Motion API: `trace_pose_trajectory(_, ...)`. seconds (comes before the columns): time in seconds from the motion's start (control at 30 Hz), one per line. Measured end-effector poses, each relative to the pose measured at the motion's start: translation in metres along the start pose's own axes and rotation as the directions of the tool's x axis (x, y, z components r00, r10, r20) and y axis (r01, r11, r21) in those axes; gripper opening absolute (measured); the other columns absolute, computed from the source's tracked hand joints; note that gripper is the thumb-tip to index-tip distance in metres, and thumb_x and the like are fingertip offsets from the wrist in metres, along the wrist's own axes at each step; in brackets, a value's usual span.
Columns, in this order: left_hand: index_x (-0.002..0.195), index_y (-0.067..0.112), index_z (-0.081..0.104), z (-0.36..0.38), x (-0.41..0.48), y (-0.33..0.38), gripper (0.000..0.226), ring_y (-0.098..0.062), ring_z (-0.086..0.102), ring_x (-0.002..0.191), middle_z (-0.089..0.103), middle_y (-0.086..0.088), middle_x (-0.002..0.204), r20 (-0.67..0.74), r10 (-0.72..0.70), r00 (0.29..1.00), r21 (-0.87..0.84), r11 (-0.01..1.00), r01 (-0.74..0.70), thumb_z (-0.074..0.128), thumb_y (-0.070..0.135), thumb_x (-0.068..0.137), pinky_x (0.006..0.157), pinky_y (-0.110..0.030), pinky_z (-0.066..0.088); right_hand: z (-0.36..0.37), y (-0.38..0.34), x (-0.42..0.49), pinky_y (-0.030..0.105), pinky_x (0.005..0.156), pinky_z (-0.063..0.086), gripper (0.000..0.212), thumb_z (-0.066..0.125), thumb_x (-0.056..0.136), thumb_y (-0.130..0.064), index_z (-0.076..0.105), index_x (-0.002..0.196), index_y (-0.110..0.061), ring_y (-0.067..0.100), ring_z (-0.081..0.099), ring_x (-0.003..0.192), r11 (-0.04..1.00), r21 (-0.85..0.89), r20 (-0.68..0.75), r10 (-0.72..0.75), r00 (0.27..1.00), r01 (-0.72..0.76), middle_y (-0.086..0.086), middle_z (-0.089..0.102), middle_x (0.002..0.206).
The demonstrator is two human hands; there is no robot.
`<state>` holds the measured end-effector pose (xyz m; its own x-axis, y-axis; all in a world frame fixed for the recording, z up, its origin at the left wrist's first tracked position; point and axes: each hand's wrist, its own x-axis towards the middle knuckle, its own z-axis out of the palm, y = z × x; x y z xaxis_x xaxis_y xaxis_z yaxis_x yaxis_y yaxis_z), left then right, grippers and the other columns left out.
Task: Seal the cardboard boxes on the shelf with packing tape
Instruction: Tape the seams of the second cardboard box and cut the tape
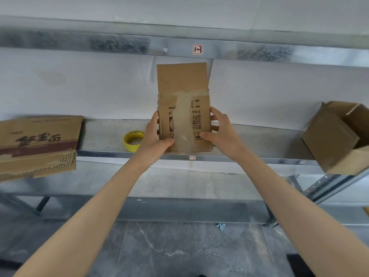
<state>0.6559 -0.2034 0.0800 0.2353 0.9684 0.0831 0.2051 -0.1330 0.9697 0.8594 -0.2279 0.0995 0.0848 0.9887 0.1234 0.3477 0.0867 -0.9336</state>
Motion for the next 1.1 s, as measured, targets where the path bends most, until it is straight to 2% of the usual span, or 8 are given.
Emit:
trace_pose_trajectory(0.1, 0.133, 0.041, 0.035, -0.001, -0.01, -0.003, 0.079, -0.01, 0.057, 0.109, 0.052, 0.005, 0.123, -0.045, 0.017, 0.999, -0.012, 1.0, -0.018, 0.055, -0.011, 0.078, 0.073, -0.016, 0.052, 0.013, 0.004, -0.013, 0.025, 0.085, 0.051, 0.073, 0.061, 0.081, 0.009, 0.033, 0.142, -0.022, 0.017, 0.047, 0.119, 0.999, 0.027, 0.008, -0.032, 0.999, 0.032, 0.001, 0.039, 0.135)
trace_pose_trajectory(0.27, 0.13, 0.042, 0.041, 0.003, -0.033, -0.019, 0.068, 0.002, 0.055, 0.11, 0.055, 0.016, 0.121, 0.021, -0.036, 0.999, -0.091, 0.995, 0.037, 0.045, -0.009, 0.086, 0.076, -0.011, 0.049, 0.018, 0.021, -0.025, 0.015, 0.08, 0.049, 0.046, 0.055, 0.084, 0.006, 0.044, 0.125, -0.013, 0.014, 0.051, 0.118, 0.998, 0.056, 0.041, 0.0, 0.999, -0.003, -0.006, 0.052, 0.12)
trace_pose_trajectory(0.4, 0.104, 0.042, 0.06, 0.008, -0.035, -0.023, 0.03, -0.006, 0.055, 0.113, 0.063, 0.02, 0.111, 0.001, -0.223, 0.975, -0.209, 0.953, 0.219, 0.042, 0.019, 0.097, 0.097, -0.033, 0.04, 0.001, 0.035, -0.026, 0.019, 0.071, 0.049, 0.015, 0.043, 0.096, -0.018, 0.053, 0.104, -0.025, 0.015, 0.062, 0.094, 0.969, 0.138, 0.045, 0.2, 0.979, -0.204, -0.004, 0.064, 0.099)
trace_pose_trajectory(0.6, 0.129, 0.034, 0.044, 0.019, -0.031, -0.025, 0.043, -0.025, 0.056, 0.112, 0.058, -0.003, 0.121, 0.06, -0.405, 0.912, -0.164, 0.897, 0.41, 0.026, 0.057, 0.097, 0.105, -0.043, 0.038, -0.019, 0.038, -0.021, 0.034, 0.078, 0.051, 0.058, 0.038, 0.087, -0.069, 0.059, 0.115, -0.023, 0.021, 0.065, 0.093, 0.899, 0.016, 0.145, 0.431, 0.89, -0.438, 0.0, 0.066, 0.106)
trace_pose_trajectory(0.77, 0.142, 0.028, 0.033, 0.024, -0.02, -0.019, 0.058, -0.024, 0.053, 0.116, 0.053, 0.0, 0.134, 0.055, -0.382, 0.923, -0.107, 0.917, 0.385, 0.051, 0.051, 0.091, 0.093, -0.043, 0.046, -0.023, 0.028, -0.012, 0.025, 0.071, 0.053, 0.042, 0.066, 0.077, -0.059, 0.05, 0.104, -0.031, 0.007, 0.062, 0.094, 0.94, -0.142, 0.262, 0.338, 0.904, -0.31, -0.009, 0.063, 0.106)
trace_pose_trajectory(0.93, 0.143, 0.037, 0.024, 0.024, -0.01, -0.018, 0.087, -0.009, 0.06, 0.1, 0.06, 0.01, 0.109, 0.091, -0.334, 0.938, 0.151, 0.936, 0.319, 0.076, 0.049, 0.073, 0.069, -0.024, 0.048, -0.017, 0.029, -0.008, 0.036, 0.099, 0.044, 0.095, 0.078, 0.067, -0.053, 0.028, 0.144, -0.027, 0.017, 0.047, 0.124, 0.923, -0.36, 0.283, 0.247, 0.927, -0.136, -0.004, 0.045, 0.141)
trace_pose_trajectory(1.03, 0.144, 0.03, 0.024, 0.033, -0.007, -0.022, 0.093, -0.017, 0.054, 0.116, 0.053, 0.005, 0.128, 0.061, -0.242, 0.968, 0.324, 0.922, 0.211, 0.078, 0.046, 0.07, 0.09, -0.032, 0.048, -0.007, 0.033, -0.009, 0.031, 0.09, 0.041, 0.102, 0.075, 0.064, -0.06, 0.022, 0.146, -0.028, 0.019, 0.044, 0.121, 0.878, -0.47, 0.27, 0.24, 0.933, -0.09, 0.001, 0.041, 0.141)
trace_pose_trajectory(1.1, 0.145, 0.026, 0.025, 0.039, -0.007, -0.027, 0.088, -0.022, 0.051, 0.118, 0.05, -0.001, 0.134, 0.008, -0.183, 0.983, 0.406, 0.899, 0.164, 0.074, 0.045, 0.075, 0.096, -0.038, 0.046, -0.002, 0.037, -0.011, 0.03, 0.081, 0.039, 0.09, 0.071, 0.07, -0.057, 0.027, 0.143, -0.027, 0.019, 0.045, 0.108, 0.86, -0.507, 0.207, 0.196, 0.958, -0.066, 0.003, 0.041, 0.134)
